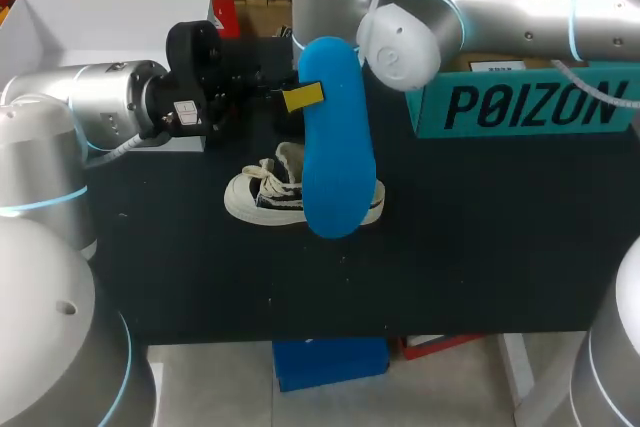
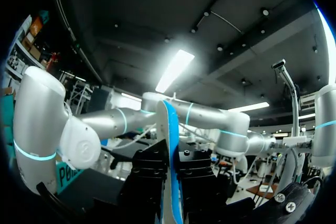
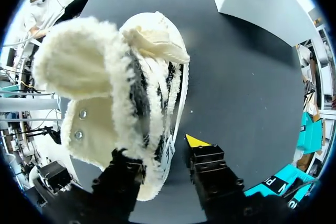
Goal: Take the shoe out of the shoebox, open the shoe tongue, remove and reinsert the insole, then place the shoe into the shoebox
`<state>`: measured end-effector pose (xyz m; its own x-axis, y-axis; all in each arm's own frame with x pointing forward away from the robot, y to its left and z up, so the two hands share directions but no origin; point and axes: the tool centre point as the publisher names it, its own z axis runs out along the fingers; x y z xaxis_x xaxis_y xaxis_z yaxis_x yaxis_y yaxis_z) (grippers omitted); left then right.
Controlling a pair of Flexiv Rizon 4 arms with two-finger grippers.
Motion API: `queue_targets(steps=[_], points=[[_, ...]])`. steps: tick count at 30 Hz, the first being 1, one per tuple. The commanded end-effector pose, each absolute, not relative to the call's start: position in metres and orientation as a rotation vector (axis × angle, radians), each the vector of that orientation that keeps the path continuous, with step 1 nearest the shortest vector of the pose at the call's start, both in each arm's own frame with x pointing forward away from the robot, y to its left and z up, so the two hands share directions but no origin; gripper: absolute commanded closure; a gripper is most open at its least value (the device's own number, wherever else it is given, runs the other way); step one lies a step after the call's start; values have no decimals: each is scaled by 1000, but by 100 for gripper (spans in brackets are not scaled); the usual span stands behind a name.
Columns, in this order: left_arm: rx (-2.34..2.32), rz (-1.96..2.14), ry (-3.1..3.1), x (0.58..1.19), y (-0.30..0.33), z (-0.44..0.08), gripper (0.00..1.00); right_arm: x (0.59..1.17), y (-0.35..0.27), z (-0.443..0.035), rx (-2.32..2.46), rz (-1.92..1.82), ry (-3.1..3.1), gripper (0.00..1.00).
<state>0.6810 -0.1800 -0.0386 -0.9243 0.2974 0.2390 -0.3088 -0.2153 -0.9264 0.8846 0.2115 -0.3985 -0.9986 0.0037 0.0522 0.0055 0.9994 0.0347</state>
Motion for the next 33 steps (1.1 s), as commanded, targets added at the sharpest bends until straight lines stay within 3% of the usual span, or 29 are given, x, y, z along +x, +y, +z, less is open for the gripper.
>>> queue_targets(steps=[1,25,33], points=[[15,2189,-1670,680,-181,-40,100,886,213,-401,-7,-52,-3084,100],[15,2189,-1670,680,-181,-40,100,886,213,-401,-7,-52,-3084,100],[15,2189,-1670,680,-181,-40,100,886,206,-362,22,-35,-3099,100]])
